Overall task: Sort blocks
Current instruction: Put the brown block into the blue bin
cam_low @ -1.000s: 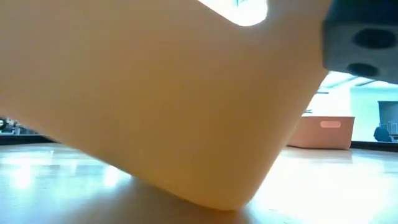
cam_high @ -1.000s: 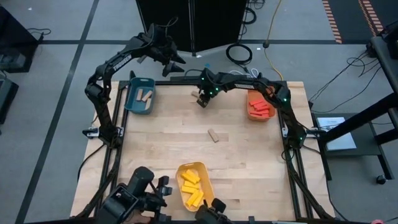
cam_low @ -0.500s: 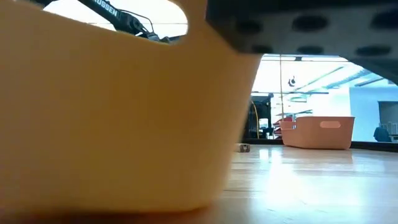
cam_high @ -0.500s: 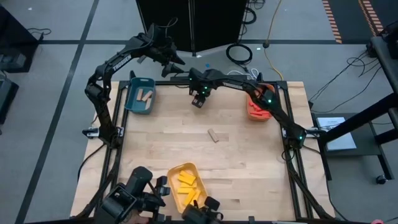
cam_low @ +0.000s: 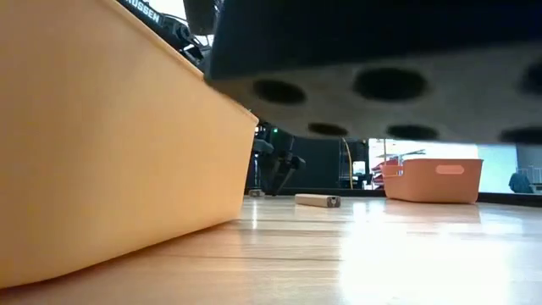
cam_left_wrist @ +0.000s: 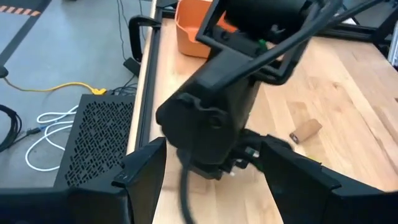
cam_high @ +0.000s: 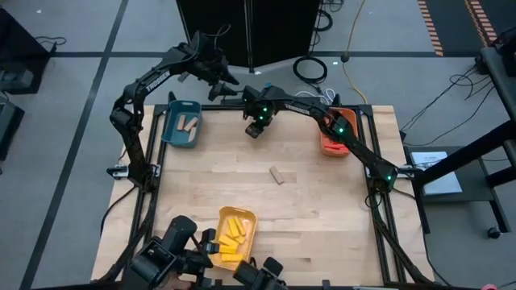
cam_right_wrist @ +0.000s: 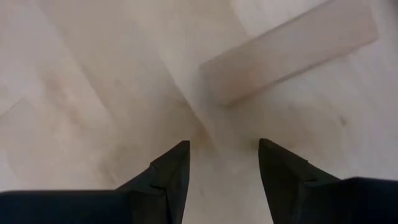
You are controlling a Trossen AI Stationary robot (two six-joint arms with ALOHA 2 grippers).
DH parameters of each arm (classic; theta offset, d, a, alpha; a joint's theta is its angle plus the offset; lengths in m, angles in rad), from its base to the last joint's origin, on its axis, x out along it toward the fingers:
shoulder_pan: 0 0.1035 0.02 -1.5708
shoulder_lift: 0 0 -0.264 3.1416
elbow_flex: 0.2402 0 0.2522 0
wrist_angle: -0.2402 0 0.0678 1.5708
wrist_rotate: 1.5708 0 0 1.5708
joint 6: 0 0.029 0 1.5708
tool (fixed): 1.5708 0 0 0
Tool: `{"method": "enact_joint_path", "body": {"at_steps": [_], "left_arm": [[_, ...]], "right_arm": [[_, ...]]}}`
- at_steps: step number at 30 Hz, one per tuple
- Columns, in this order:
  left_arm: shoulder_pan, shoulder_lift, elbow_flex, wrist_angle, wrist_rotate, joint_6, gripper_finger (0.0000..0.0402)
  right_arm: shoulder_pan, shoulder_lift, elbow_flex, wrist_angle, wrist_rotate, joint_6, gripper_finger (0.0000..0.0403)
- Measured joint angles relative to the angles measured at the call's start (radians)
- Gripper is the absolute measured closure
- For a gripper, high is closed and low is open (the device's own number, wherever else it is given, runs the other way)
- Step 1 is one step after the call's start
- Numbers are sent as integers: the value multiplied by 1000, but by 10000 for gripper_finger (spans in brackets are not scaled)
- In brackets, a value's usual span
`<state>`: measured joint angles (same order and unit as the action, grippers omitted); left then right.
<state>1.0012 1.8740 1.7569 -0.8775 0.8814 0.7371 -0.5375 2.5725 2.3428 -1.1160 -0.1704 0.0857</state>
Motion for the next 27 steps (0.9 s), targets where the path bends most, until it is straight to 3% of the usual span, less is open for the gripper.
{"method": "enact_joint_path", "body": {"at_steps": [9,13,16,19,27], "left_arm": [[45,0,0,-58,-9,8,146],[68,0,0,-53,-17,-21,146],[73,0,0,-52,-21,-23,146],[72,0,0,-50,-22,-23,146],[68,0,0,-45,-26,-22,146]], "right_arm": [[5,-51,1,28,35,-38,261],[4,-64,2,168,130,147,261],[11,-62,1,182,168,323,261],[16,-58,1,186,223,399,261],[-9,-32,1,127,192,535,261]]}}
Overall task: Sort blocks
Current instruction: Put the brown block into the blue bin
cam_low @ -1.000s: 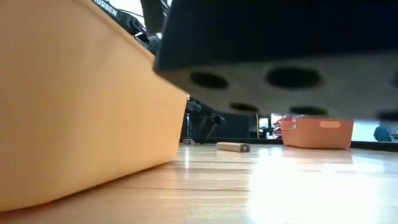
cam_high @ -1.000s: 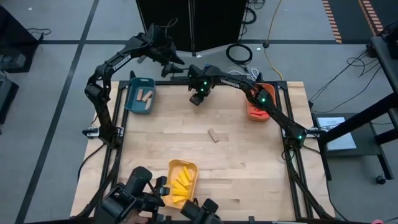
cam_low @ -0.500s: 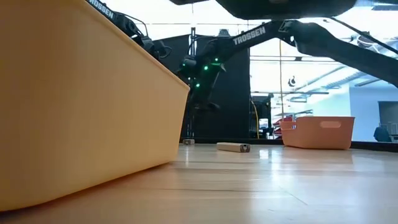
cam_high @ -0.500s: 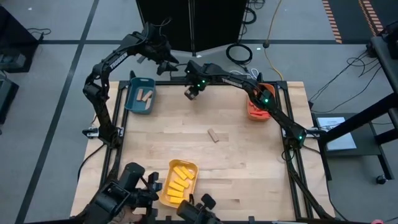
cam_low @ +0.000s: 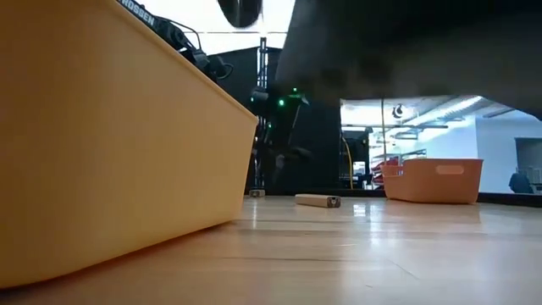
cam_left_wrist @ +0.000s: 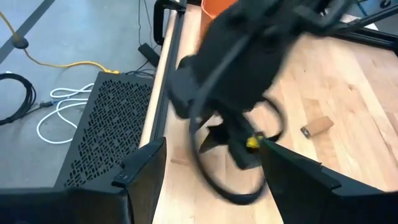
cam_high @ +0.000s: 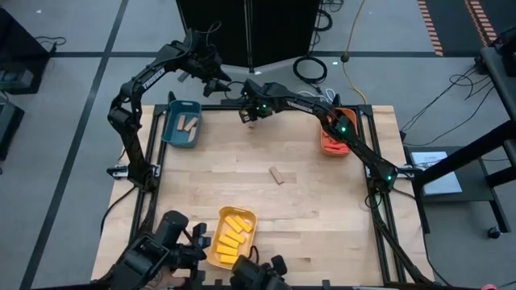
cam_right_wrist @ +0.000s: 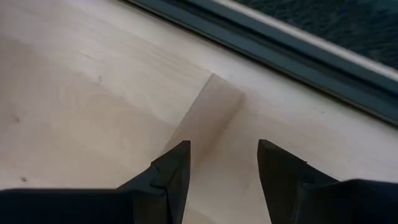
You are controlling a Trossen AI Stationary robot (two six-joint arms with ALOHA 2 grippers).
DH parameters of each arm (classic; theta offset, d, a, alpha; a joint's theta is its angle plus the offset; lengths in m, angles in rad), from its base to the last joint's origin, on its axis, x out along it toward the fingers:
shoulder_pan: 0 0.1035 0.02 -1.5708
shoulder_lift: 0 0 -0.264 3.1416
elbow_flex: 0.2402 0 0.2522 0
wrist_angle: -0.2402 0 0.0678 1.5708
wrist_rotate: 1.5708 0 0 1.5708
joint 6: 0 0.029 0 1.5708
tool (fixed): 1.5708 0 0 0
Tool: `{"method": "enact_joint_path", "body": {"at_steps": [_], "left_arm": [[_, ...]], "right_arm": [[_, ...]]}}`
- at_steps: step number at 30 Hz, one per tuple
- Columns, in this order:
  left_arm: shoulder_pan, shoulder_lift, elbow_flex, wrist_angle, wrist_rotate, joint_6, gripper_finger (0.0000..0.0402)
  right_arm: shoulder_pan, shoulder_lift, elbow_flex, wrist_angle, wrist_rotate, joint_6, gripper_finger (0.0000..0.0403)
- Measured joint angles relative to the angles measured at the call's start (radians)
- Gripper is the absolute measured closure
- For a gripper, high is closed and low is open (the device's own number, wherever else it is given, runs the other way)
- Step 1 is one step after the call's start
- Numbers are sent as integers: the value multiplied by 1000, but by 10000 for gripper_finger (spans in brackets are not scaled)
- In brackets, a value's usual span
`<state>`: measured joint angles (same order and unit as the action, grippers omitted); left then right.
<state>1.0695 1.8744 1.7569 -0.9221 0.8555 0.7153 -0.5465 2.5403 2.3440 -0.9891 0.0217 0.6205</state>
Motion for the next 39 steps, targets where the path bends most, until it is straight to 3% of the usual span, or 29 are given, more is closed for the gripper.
{"method": "enact_joint_path", "body": {"at_steps": [8,20,27,35,39], "left_arm": [[-12,0,0,14,0,-2,146],[-18,0,0,7,-30,11,146],[-18,0,0,5,-35,25,146],[-18,1,0,15,-35,25,146],[-18,1,0,16,-35,25,146]], "right_arm": [[-42,47,0,51,-134,7,259],[-25,43,0,59,-86,-40,271],[-20,7,11,-47,24,-61,273],[9,5,12,133,-71,-100,278],[5,5,12,147,-80,-103,307]]}}
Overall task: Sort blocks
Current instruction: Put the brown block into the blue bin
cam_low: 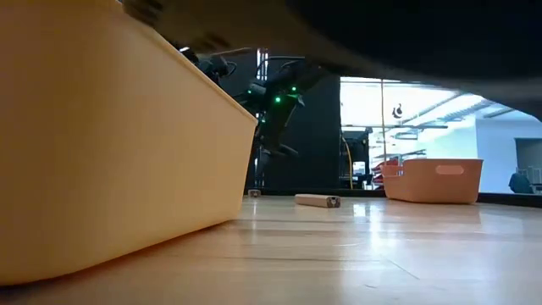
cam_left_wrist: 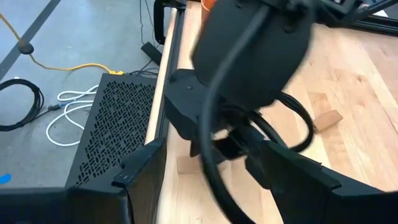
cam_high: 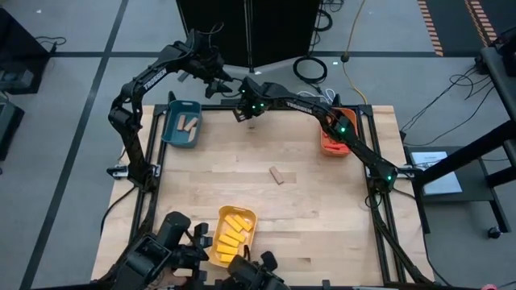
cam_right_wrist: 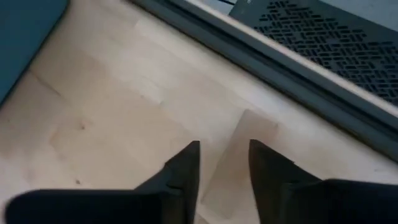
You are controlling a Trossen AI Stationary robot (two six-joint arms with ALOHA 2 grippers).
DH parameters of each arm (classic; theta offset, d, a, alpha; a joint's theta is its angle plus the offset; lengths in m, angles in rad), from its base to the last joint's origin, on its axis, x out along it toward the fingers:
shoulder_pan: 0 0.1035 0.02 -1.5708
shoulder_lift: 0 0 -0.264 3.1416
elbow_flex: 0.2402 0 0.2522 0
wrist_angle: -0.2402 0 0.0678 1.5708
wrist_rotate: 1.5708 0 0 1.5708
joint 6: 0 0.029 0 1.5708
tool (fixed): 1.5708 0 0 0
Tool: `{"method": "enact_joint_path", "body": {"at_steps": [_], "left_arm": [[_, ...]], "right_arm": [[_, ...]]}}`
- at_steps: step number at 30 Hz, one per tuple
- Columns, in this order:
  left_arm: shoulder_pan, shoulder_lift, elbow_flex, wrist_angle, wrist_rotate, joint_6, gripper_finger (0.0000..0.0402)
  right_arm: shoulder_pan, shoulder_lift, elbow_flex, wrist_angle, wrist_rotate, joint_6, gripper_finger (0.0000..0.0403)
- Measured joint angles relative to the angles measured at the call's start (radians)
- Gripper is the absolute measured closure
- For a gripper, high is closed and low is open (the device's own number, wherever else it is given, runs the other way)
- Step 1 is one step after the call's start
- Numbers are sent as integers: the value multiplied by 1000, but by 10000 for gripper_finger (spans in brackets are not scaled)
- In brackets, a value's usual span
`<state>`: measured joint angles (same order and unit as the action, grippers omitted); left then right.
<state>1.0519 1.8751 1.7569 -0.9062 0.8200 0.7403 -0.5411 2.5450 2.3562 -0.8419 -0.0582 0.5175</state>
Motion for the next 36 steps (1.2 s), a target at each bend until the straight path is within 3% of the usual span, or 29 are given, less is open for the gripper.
{"method": "enact_joint_path", "body": {"at_steps": [6,25,36], "left_arm": [[0,0,0,0,0,0,146],[0,0,0,-1,0,0,146],[0,0,0,-2,0,0,146]], "right_arm": [[-22,10,0,5,-76,-54,395],[-115,43,0,-59,-334,32,403],[-138,74,0,-6,-471,65,403]]}}
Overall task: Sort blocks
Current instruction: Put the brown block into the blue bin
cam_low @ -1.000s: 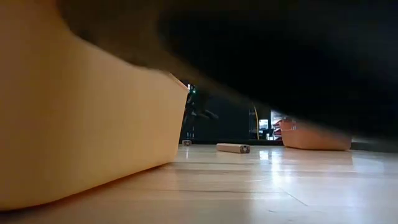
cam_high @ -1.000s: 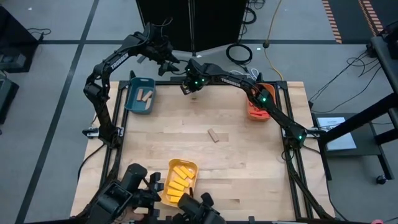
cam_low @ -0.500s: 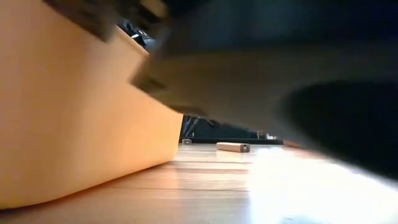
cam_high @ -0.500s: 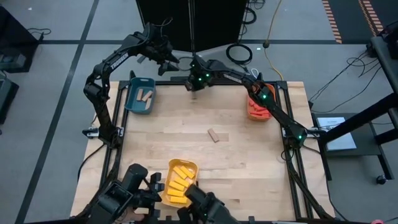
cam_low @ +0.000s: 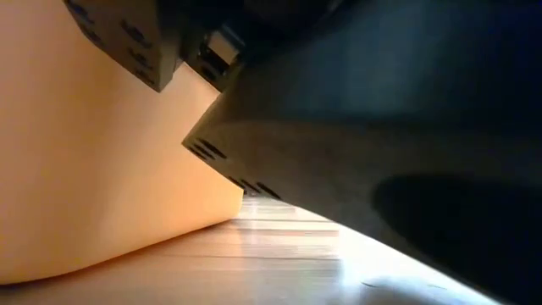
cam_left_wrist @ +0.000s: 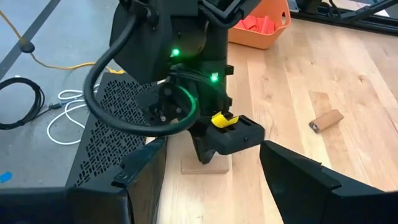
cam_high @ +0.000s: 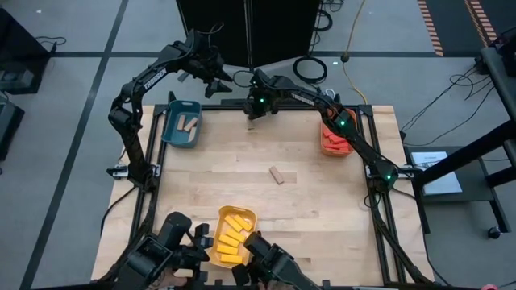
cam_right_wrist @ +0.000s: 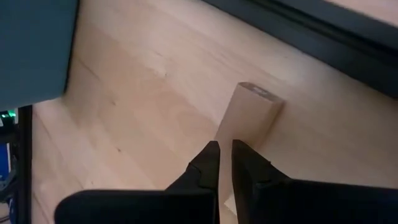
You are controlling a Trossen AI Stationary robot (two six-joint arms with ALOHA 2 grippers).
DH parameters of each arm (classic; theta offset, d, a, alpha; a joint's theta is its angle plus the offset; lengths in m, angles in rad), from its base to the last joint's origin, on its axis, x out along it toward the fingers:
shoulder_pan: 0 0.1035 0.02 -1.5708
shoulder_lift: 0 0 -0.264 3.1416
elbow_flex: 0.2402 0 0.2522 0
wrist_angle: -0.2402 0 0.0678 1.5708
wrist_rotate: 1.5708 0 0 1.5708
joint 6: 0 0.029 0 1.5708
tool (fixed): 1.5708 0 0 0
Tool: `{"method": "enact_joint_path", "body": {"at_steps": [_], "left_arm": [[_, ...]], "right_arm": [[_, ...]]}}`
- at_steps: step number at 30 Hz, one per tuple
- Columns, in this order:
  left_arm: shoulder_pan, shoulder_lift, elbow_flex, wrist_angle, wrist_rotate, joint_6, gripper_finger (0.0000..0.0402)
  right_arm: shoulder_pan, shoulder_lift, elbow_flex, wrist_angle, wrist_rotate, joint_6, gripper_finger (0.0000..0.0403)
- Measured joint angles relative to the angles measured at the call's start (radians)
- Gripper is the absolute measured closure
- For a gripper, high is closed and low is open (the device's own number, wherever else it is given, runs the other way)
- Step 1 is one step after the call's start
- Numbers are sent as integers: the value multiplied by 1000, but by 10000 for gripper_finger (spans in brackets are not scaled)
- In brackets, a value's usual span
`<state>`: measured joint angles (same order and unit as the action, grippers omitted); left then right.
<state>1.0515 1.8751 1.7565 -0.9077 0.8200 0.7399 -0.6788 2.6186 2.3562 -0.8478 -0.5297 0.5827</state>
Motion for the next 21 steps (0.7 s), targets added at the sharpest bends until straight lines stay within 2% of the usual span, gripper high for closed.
{"method": "enact_joint_path", "body": {"at_steps": [14,21], "left_arm": [[0,0,0,-4,1,0,146],[-1,0,0,-22,2,0,146]], "right_arm": [[13,2,0,35,30,-3,403],[-1,10,0,4,-2,30,403]]}}
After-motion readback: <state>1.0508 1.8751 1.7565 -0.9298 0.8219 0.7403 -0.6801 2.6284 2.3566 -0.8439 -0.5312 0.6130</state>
